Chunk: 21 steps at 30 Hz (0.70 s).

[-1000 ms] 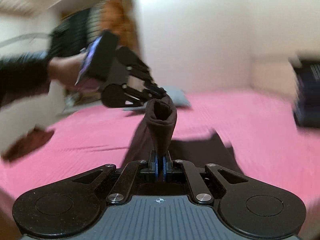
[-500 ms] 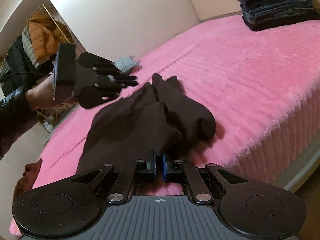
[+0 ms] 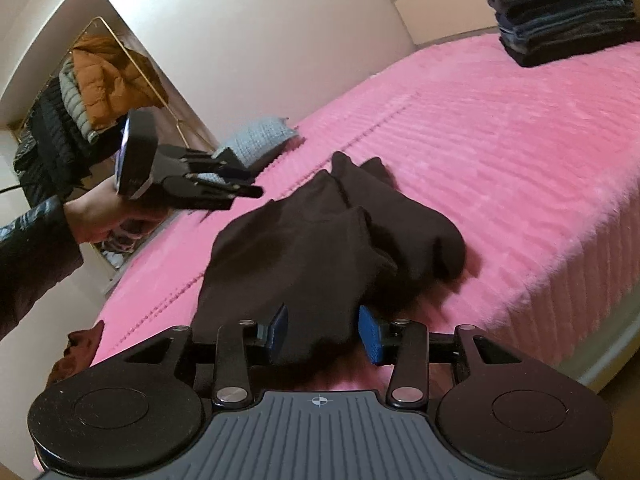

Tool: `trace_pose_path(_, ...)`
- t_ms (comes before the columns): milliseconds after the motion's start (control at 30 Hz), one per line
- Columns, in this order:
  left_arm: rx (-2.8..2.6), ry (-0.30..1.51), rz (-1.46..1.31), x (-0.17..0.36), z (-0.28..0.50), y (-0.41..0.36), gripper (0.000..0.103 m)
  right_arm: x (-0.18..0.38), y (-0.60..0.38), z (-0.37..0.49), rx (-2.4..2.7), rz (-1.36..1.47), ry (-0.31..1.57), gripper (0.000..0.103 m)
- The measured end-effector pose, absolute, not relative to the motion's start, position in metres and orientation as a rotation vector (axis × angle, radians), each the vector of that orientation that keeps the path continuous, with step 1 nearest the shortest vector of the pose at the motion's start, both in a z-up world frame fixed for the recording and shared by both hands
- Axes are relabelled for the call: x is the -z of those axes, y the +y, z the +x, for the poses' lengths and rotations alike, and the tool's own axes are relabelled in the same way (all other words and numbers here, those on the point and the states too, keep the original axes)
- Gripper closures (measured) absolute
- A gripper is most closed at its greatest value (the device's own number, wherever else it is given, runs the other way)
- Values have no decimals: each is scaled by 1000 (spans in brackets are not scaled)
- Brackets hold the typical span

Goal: Fold clothes

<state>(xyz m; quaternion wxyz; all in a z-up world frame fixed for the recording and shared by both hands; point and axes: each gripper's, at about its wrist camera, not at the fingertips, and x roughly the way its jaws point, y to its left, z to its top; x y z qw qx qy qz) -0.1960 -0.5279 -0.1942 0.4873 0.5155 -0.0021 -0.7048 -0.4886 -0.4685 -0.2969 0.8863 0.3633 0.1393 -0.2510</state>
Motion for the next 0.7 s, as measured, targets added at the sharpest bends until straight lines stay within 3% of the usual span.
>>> trace_pose_path(500, 1914, 487, 1037, 234, -174, -623, 72, 306, -479, -458, 572, 676, 357, 61)
trace_pose_path(567, 1938, 523, 1019, 235, -171, -626, 90, 308, -479, -456, 586, 686, 353, 61)
trace_pose_path(667, 1967, 504, 1018, 230, -170, -618, 103, 308, -480, -454, 619, 716, 346, 93)
trace_pose_path(700, 1978, 493, 1014, 227, -169, -614, 103, 307, -480, -454, 630, 726, 346, 98)
